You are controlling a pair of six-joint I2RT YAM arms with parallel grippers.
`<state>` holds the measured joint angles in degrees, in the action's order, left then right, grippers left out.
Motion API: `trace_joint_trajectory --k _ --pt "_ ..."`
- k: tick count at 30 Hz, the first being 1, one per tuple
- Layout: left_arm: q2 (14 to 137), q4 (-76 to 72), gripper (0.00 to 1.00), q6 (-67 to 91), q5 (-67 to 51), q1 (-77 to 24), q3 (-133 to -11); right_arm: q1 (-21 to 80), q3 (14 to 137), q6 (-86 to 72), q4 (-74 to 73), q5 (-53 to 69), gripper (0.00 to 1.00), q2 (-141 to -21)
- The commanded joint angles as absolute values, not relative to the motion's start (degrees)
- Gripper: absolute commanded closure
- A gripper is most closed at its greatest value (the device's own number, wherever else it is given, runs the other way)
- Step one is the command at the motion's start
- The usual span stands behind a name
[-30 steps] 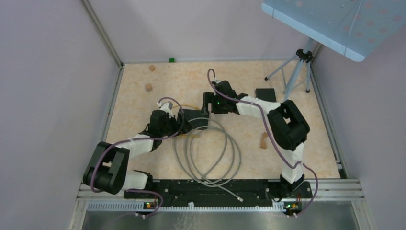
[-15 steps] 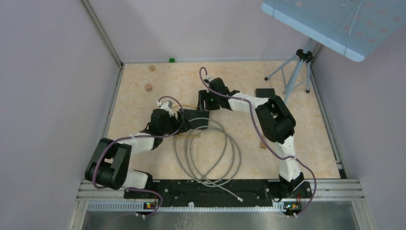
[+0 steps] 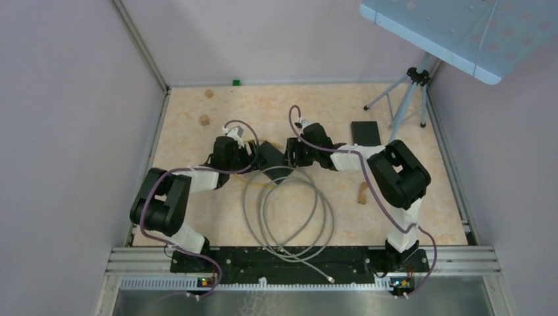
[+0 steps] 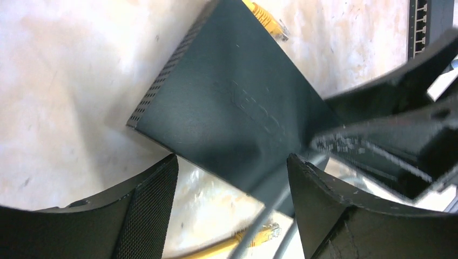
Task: Insert the plug into the switch port
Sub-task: Adjust the switch port at the center of the board.
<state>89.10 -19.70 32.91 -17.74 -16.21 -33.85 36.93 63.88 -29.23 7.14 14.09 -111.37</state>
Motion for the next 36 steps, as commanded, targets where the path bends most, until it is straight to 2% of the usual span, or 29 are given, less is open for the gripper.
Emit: trace_joint_trajectory --k 1,11,16,22,32,36 --pt "95.51 -20.49 0.21 30.53 -22.06 -16.29 -40.26 36.89 58.45 -32.16 7.60 15.94 0.45 -108.21" --pt "107.52 -19.78 0.21 30.00 -25.94 -20.38 -51.61 39.76 53.42 -36.03 12.99 16.33 0.46 -105.11" --pt "108.66 -19.53 0.20 29.97 -26.83 -20.67 -53.02 42.70 53.06 -36.34 15.98 14.45 0.46 -105.20" --pt "104.24 -15.11 0.17 26.76 -23.26 -19.52 -52.86 42.60 49.50 -33.22 12.71 8.24 0.45 -98.81" --pt "90.47 -2.07 0.01 20.02 -12.47 -17.05 -57.37 36.40 42.79 -28.72 -3.44 3.25 0.40 -78.12" --pt "82.93 3.09 0.01 19.42 -7.78 -16.89 -57.36 35.00 41.65 -26.68 -7.91 2.31 0.37 -72.66"
